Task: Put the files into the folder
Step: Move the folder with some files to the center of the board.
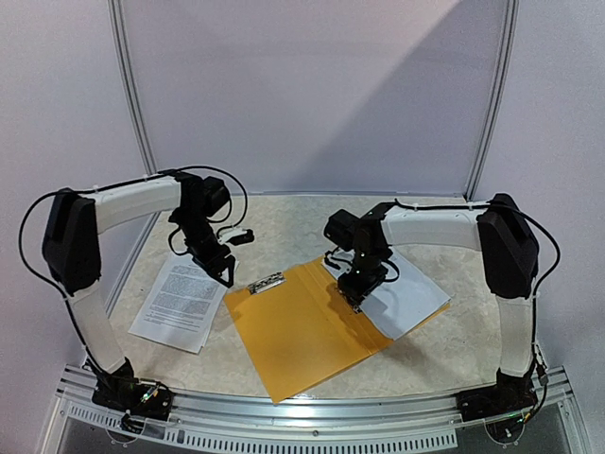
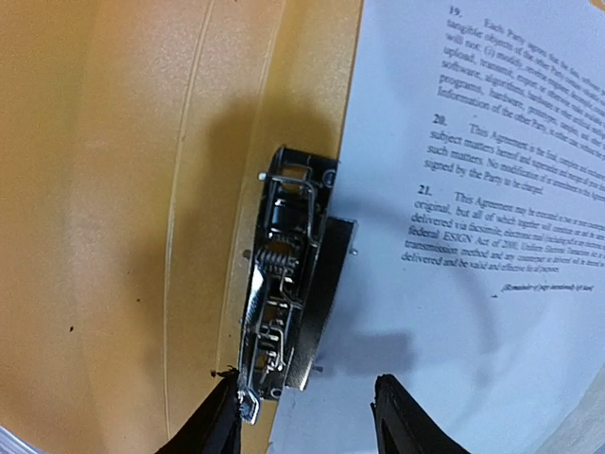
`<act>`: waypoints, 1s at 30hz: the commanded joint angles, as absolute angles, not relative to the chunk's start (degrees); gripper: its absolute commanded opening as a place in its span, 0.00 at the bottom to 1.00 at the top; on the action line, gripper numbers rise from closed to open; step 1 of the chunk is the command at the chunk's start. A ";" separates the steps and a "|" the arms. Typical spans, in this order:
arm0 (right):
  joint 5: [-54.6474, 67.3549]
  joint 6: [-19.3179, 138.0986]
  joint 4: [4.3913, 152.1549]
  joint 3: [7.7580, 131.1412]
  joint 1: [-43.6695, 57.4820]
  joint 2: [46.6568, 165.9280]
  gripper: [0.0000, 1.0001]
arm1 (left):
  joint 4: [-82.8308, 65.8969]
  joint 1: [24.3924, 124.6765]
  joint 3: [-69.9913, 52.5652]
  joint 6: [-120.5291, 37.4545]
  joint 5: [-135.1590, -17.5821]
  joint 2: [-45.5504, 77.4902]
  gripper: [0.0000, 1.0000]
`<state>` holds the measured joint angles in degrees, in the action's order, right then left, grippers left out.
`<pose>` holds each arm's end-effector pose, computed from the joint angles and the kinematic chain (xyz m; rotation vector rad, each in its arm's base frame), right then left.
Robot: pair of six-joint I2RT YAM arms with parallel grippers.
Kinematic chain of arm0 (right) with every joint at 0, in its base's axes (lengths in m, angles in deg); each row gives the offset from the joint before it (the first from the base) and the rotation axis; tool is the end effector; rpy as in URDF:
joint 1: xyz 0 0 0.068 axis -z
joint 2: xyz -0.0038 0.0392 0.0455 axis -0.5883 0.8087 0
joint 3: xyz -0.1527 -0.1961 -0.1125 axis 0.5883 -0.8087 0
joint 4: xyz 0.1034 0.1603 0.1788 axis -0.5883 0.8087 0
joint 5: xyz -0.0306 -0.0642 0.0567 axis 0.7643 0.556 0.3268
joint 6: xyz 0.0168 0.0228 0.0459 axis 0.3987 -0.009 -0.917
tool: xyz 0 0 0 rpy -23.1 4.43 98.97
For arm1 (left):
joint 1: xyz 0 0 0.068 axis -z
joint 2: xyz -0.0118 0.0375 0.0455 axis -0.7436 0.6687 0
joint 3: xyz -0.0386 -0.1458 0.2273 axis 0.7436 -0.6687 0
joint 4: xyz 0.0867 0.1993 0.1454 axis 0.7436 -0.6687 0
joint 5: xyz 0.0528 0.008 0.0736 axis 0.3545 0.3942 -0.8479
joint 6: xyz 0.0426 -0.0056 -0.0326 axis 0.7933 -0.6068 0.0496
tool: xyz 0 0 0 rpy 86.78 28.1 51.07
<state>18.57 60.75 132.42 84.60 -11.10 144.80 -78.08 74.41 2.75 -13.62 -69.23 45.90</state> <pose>0.2784 0.2958 0.1688 -1.0628 2.8109 -0.0327 0.3014 -0.1601 0.2249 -1.1328 -2.8892 0.4200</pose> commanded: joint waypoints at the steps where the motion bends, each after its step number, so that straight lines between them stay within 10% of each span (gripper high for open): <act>1: 16.50 62.73 133.34 84.90 -9.66 140.86 0.50 | -75.29 75.50 6.11 -11.85 -73.07 52.45 0.56; 17: 17.78 50.83 131.06 86.79 -9.99 147.41 0.64 | -73.26 75.28 13.11 -15.55 -72.75 59.32 0.52; 30: 16.41 62.69 135.14 87.81 -12.37 152.89 0.33 | -76.62 71.92 17.38 -15.77 -70.89 58.49 0.53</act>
